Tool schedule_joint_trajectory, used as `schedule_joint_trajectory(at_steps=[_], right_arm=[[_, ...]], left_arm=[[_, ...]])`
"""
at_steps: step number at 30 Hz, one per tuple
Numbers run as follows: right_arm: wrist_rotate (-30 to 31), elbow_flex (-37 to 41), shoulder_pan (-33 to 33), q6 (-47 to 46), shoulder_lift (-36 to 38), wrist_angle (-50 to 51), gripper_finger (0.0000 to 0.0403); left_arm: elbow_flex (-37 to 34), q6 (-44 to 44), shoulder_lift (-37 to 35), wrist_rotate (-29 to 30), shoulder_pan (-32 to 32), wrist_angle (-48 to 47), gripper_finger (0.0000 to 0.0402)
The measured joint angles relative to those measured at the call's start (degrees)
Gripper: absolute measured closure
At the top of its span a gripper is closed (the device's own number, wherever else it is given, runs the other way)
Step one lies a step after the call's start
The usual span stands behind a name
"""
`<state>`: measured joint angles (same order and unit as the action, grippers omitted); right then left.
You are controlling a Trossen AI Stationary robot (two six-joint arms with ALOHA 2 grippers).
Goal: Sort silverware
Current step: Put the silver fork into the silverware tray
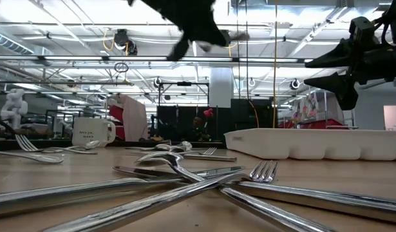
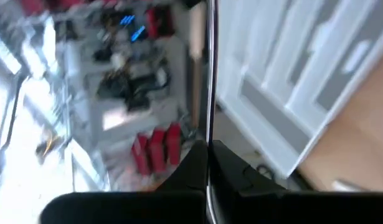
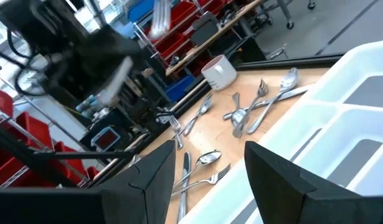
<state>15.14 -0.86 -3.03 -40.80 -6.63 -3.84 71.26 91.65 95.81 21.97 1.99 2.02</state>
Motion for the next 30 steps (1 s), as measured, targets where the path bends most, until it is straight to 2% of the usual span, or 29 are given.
schedule_joint_trajectory(at_steps=[6,11,17,23,30], right_arm=[[0.1,0.0,0.0,-0.1,0.0,-0.1,0.0218],[0.1,0.0,0.0,-0.1,0.0,-0.1,0.0218],[0.1,0.0,0.0,-0.3,0.0,-0.1,0.0218],[0.3,0.0,0.0,0.5,0.0,0.0,0.0218],[0.3,0.0,0.0,1.0,0.0,0.0,0.0218]], left_arm=[[0.1,4.9,7.4,-9.5,0.4,5.2,0.0398],[0.1,4.8,13.9,-11.2,-0.3,14.4,0.0398],[0.1,7.0,19.9,-13.5,-0.2,17.5,0.0398],[0.0,11.7,22.3,-18.4,0.8,19.5,0.0398],[-0.1,13.8,22.7,-20.8,3.4,18.1,0.0398]])
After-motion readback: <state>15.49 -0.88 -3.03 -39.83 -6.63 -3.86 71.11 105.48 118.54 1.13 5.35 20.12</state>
